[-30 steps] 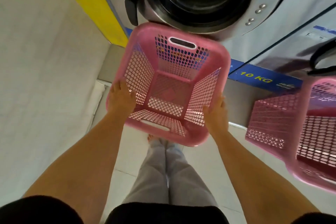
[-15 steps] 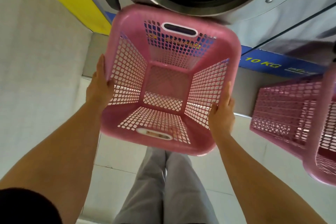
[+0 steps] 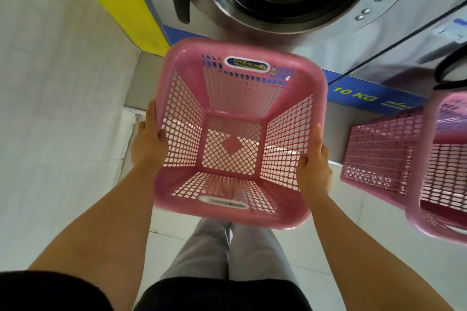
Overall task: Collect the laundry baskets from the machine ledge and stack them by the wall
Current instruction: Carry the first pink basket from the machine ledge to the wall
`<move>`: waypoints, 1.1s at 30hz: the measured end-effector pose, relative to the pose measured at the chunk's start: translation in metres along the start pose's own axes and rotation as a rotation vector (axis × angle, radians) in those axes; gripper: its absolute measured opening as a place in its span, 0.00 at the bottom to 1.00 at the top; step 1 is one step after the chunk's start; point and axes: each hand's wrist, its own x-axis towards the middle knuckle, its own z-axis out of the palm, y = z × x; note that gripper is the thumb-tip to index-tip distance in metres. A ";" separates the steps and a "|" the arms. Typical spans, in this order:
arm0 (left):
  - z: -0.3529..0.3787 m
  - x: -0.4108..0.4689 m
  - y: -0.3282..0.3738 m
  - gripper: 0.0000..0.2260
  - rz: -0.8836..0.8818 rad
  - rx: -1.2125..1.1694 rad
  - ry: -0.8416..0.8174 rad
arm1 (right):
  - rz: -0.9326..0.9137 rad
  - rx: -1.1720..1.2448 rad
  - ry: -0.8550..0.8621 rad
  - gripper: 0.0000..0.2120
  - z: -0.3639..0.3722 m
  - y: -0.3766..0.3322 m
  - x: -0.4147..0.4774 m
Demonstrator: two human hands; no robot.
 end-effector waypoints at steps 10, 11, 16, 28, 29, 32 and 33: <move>-0.036 -0.098 -0.028 0.29 -0.153 -0.181 0.173 | -0.228 0.047 -0.042 0.39 -0.028 -0.012 -0.038; -0.038 -0.110 -0.033 0.29 -0.185 -0.194 0.188 | -0.254 0.046 -0.055 0.39 -0.029 -0.013 -0.040; -0.028 -0.179 -0.065 0.29 -0.301 -0.291 0.285 | -0.424 0.047 -0.128 0.38 -0.030 -0.015 -0.055; 0.008 -0.329 -0.167 0.31 -0.712 -0.552 0.490 | -0.791 -0.081 -0.323 0.38 0.003 -0.061 -0.128; 0.011 -0.342 -0.180 0.31 -0.745 -0.556 0.498 | -0.825 -0.093 -0.338 0.38 0.011 -0.064 -0.138; 0.020 -0.382 -0.218 0.31 -0.843 -0.519 0.508 | -0.902 -0.128 -0.375 0.37 0.036 -0.075 -0.175; 0.023 -0.395 -0.230 0.31 -0.861 -0.514 0.513 | -0.918 -0.137 -0.383 0.36 0.044 -0.078 -0.189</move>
